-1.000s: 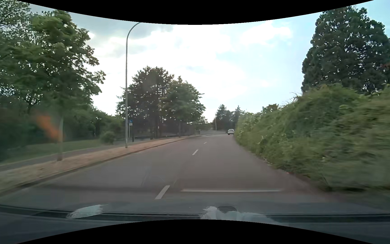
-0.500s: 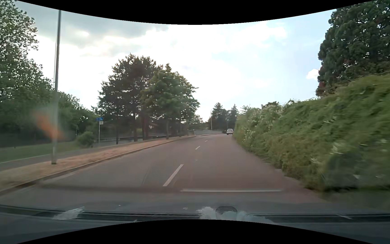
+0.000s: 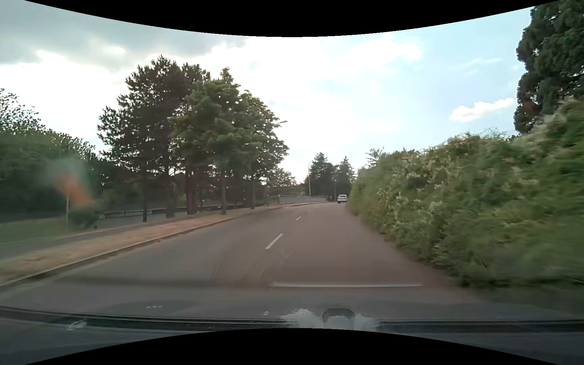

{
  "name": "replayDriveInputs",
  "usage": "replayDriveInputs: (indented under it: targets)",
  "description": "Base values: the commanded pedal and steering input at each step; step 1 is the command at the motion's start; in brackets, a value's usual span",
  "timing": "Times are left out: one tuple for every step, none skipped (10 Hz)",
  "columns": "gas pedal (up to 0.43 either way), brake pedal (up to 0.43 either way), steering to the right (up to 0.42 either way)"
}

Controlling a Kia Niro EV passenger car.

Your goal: Follow the waypoints while adhering to traffic rules and regulations

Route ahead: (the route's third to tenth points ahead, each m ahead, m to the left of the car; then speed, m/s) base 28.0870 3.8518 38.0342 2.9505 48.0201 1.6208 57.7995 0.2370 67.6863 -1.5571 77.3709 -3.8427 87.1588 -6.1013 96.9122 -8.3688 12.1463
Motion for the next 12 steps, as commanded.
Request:
replayDriveInputs:
  targets:
    - [0.087, 0.0, 0.016]
    - [0.087, 0.0, 0.015]
    - [0.087, 0.0, 0.015]
    - [0.087, 0.0, 0.015]
    - [0.098, 0.0, 0.015]
    - [0.098, 0.0, 0.015]
    - [0.11, 0.0, 0.013]
    - [0.11, 0.0, 0.009]
    - [0.11, 0.0, 0.007]
    - [0.118, 0.0, 0.007]
    - [0.118, 0.0, 0.007]
    - [0.118, 0.0, 0.007]
